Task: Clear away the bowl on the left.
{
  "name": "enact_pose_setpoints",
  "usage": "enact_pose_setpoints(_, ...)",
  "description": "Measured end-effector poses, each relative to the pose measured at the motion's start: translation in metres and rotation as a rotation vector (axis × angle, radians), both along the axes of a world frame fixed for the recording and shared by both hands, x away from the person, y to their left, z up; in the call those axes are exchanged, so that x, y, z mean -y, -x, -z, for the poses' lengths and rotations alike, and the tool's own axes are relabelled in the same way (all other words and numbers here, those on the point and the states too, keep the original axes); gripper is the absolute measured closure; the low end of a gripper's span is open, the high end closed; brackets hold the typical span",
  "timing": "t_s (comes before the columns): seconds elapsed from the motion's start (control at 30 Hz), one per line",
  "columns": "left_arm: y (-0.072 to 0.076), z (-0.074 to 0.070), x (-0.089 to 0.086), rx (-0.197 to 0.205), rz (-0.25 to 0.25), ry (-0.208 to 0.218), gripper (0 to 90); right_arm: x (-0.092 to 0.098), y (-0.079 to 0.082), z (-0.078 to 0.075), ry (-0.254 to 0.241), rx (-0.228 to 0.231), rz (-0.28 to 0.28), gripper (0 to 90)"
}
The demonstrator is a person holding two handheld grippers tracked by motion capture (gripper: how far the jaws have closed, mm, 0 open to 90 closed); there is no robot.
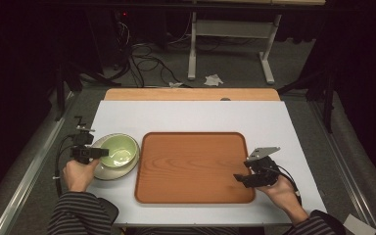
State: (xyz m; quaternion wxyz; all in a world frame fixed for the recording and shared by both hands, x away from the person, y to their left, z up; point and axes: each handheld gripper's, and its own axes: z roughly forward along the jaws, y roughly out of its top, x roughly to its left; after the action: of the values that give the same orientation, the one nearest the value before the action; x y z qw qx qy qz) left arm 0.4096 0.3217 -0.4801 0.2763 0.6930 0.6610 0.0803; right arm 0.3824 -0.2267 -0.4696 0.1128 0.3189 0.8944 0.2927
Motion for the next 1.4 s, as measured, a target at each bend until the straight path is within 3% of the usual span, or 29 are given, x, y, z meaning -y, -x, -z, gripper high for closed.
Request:
enact_pose_setpoints(0.27, -0.001, 0.000, -0.001, -0.001, -0.016, 0.005, 82.9, -0.001, 0.001, 0.000, 0.001, 0.003, -0.008, 37.5)
enact_pose_setpoints(0.3, -0.001, 0.000, -0.003, -0.004, -0.019, 0.026, 83.4, -0.001, 0.000, 0.001, 0.001, 0.003, -0.011, 37.5)
enact_pose_setpoints(0.5, -0.001, -0.001, -0.005, -0.004, -0.028, 0.035, 83.7, -0.001, 0.000, 0.001, 0.003, 0.001, -0.009, 37.5)
enact_pose_setpoints(0.73, 0.000, -0.005, -0.005, 0.024, -0.036, 0.052, 83.3, -0.001, 0.000, 0.001, 0.005, 0.000, -0.015, 37.6)
enact_pose_setpoints(0.9, 0.001, -0.007, -0.004, 0.032, -0.025, 0.038, 83.1, -0.002, 0.001, 0.001, 0.008, 0.002, -0.016, 37.5)
enact_pose_setpoints(1.03, 0.002, -0.011, -0.005, 0.060, -0.034, 0.058, 83.1, -0.001, 0.000, 0.001, 0.001, 0.003, -0.010, 37.6)
enact_pose_setpoints(1.4, 0.007, -0.025, 0.000, 0.108, -0.002, 0.079, 83.0, 0.000, 0.000, 0.001, 0.002, 0.001, -0.010, 37.5)
